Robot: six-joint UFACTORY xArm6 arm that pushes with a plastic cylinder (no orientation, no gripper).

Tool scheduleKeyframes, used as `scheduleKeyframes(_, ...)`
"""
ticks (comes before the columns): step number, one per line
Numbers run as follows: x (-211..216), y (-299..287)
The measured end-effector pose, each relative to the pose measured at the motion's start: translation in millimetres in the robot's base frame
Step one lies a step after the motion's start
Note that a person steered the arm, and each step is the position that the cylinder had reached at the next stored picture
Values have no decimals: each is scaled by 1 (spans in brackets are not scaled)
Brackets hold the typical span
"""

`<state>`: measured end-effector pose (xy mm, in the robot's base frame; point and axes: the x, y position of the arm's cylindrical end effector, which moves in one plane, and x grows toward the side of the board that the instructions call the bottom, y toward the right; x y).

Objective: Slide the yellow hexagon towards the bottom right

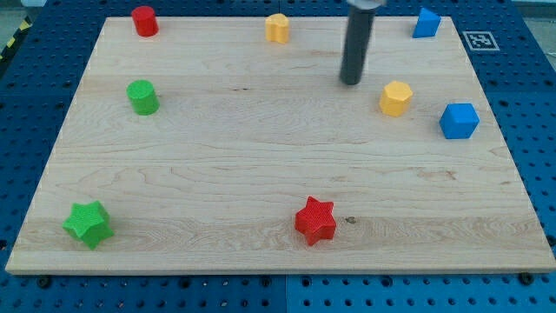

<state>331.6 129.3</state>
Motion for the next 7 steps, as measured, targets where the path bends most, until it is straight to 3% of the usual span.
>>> scheduleKeyframes(1, -4, 47)
scheduleKeyframes(4, 31, 19)
scheduleKeyframes(7, 98, 38)
